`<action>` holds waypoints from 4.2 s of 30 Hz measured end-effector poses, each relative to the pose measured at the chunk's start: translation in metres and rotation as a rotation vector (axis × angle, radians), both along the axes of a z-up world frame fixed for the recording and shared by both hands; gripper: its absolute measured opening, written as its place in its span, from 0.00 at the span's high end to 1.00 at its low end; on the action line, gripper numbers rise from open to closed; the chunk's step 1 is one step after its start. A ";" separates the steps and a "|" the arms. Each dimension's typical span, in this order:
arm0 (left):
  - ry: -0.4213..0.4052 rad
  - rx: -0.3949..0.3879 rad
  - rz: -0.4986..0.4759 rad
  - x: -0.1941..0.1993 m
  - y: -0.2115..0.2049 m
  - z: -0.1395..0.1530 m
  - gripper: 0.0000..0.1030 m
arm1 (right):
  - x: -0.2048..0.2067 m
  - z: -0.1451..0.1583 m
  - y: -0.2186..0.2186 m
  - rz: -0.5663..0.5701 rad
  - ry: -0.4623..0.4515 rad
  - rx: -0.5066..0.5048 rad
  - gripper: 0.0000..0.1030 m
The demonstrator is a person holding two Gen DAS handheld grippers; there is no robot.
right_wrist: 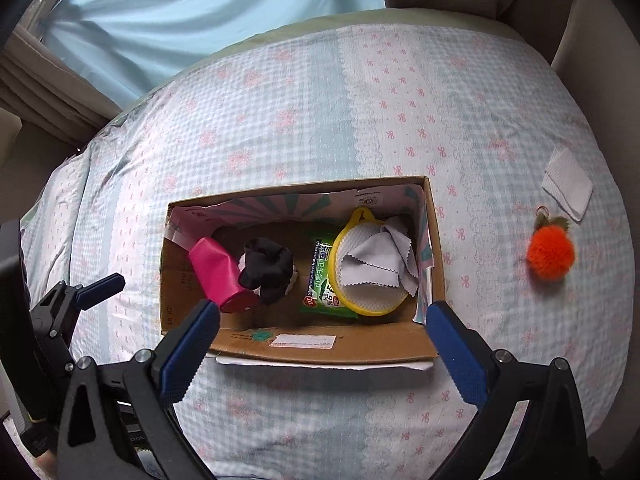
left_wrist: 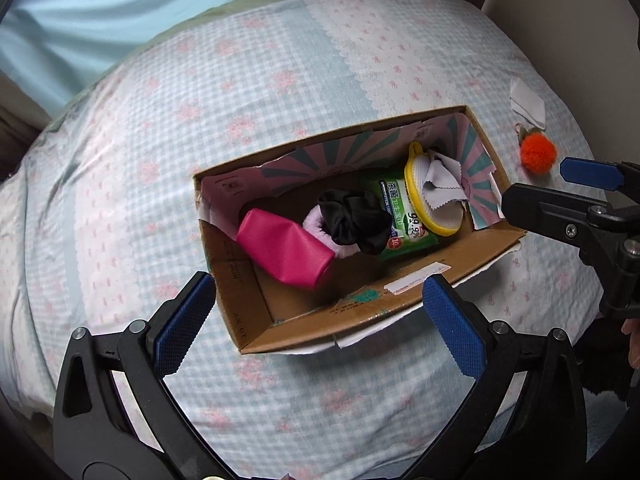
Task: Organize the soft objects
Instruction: 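Raise both tools from the box toward the orange pompom and white wipe, then grasp the orange pompom with the left tool while the right tool grasps the white wipe, then carry pompom and white wipe over the box and open both tools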
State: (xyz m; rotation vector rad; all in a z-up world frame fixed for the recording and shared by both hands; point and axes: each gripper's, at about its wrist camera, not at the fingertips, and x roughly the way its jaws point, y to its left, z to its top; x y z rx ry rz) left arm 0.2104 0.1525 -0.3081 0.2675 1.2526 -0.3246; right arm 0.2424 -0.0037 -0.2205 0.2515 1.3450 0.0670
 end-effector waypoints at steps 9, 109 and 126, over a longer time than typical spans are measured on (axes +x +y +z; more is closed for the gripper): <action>-0.132 -0.038 0.034 -0.037 0.010 0.062 0.00 | -0.037 0.069 0.005 0.004 -0.147 -0.086 0.00; -0.110 -0.225 0.062 0.031 -0.387 -0.095 0.66 | 0.054 -0.098 -0.360 0.364 -0.345 -0.219 0.85; -0.280 -0.350 0.220 -0.008 -0.283 0.101 0.66 | -0.014 0.098 -0.281 0.287 -0.439 -0.163 0.85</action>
